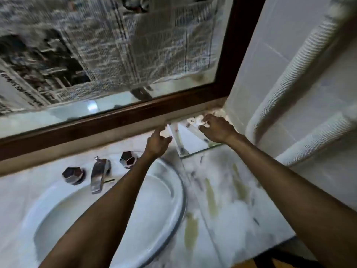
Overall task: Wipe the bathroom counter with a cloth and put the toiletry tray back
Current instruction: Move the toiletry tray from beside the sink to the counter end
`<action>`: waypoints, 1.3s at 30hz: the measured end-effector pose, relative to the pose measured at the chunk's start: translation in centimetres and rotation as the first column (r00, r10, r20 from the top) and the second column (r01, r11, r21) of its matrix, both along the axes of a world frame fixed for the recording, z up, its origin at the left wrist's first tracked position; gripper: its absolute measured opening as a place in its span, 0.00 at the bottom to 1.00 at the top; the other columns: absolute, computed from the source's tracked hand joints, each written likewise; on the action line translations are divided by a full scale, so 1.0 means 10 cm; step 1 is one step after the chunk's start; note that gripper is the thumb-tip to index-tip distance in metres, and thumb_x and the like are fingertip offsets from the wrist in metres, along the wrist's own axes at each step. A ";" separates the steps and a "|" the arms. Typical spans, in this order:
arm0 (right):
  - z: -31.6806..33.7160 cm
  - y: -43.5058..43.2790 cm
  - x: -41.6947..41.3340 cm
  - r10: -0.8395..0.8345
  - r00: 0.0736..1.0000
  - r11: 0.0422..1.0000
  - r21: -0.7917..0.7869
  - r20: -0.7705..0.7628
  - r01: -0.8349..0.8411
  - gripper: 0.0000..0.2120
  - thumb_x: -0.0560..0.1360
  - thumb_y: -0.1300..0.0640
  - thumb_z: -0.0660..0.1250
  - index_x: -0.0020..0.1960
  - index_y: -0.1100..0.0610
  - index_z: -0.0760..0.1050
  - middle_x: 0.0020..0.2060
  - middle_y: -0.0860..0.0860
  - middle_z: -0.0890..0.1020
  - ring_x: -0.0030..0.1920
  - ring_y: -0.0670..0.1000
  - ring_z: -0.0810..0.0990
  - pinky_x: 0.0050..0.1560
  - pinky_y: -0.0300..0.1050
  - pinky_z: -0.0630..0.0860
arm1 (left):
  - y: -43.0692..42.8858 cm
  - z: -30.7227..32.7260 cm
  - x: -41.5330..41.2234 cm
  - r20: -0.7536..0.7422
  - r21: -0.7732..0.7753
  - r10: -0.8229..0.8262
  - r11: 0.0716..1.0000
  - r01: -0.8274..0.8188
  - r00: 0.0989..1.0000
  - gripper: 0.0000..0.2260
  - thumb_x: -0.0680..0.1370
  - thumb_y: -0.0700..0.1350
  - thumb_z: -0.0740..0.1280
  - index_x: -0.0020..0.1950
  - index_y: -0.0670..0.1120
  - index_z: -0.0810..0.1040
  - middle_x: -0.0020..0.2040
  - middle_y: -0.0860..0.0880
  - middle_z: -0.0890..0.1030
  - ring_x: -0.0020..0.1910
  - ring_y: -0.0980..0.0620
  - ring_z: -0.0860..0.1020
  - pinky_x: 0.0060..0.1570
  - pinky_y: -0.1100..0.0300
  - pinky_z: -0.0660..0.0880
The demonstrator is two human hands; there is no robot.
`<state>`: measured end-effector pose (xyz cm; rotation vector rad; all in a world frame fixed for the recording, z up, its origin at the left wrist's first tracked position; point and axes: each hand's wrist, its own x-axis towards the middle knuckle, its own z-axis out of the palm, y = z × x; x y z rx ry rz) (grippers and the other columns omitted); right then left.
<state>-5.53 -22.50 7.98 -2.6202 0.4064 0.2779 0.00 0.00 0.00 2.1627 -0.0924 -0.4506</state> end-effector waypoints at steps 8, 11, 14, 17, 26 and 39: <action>-0.64 -0.41 0.11 -0.107 0.993 0.994 0.016 -0.055 0.108 0.23 0.80 0.48 0.63 0.71 0.58 0.66 0.66 0.59 0.74 0.68 0.62 0.71 0.63 0.56 0.72 | -0.47 -0.43 0.15 -0.148 0.090 0.177 0.982 -0.165 0.973 0.36 0.79 0.55 0.69 0.80 0.45 0.56 0.68 0.39 0.77 0.69 0.38 0.73 0.66 0.51 0.69; -0.82 -0.51 0.20 -0.127 0.991 0.992 0.013 -0.050 0.128 0.25 0.79 0.49 0.63 0.72 0.59 0.65 0.67 0.60 0.73 0.70 0.63 0.69 0.65 0.58 0.71 | -0.56 -0.50 0.20 -0.144 0.113 0.163 0.983 -0.147 0.976 0.38 0.75 0.51 0.74 0.79 0.44 0.59 0.68 0.40 0.77 0.67 0.38 0.75 0.63 0.51 0.72; -0.96 -0.65 0.28 -0.147 0.989 0.989 -0.007 -0.025 0.147 0.28 0.78 0.48 0.65 0.73 0.61 0.64 0.68 0.61 0.72 0.71 0.63 0.67 0.69 0.59 0.67 | -0.55 -0.56 0.19 -0.118 0.120 0.165 0.981 -0.151 0.979 0.35 0.72 0.44 0.75 0.75 0.44 0.64 0.61 0.41 0.80 0.60 0.38 0.78 0.53 0.57 0.71; -1.06 -0.77 0.36 -0.185 0.983 0.983 -0.023 -0.014 0.185 0.31 0.78 0.50 0.65 0.76 0.63 0.60 0.70 0.63 0.69 0.72 0.65 0.64 0.72 0.57 0.63 | -0.50 -0.60 0.16 -0.094 0.121 0.190 0.977 -0.178 0.977 0.36 0.71 0.43 0.75 0.76 0.46 0.63 0.59 0.41 0.82 0.59 0.39 0.78 0.53 0.55 0.72; -1.22 -0.79 0.43 -0.347 0.934 0.913 0.198 -0.088 0.357 0.44 0.75 0.47 0.71 0.79 0.61 0.50 0.72 0.65 0.69 0.72 0.64 0.67 0.70 0.55 0.66 | -0.21 -0.64 0.22 -0.090 0.237 0.184 0.959 -0.158 0.979 0.43 0.72 0.45 0.76 0.81 0.50 0.55 0.61 0.41 0.81 0.63 0.38 0.77 0.59 0.48 0.74; -1.08 -0.37 0.04 -0.338 0.937 0.881 0.380 0.086 0.283 0.45 0.66 0.52 0.81 0.76 0.56 0.63 0.63 0.61 0.70 0.66 0.59 0.72 0.59 0.39 0.67 | 0.50 -0.19 -0.13 -0.055 -0.009 0.230 0.973 -0.231 0.972 0.41 0.70 0.38 0.77 0.79 0.51 0.63 0.44 0.49 0.75 0.47 0.45 0.79 0.50 0.51 0.80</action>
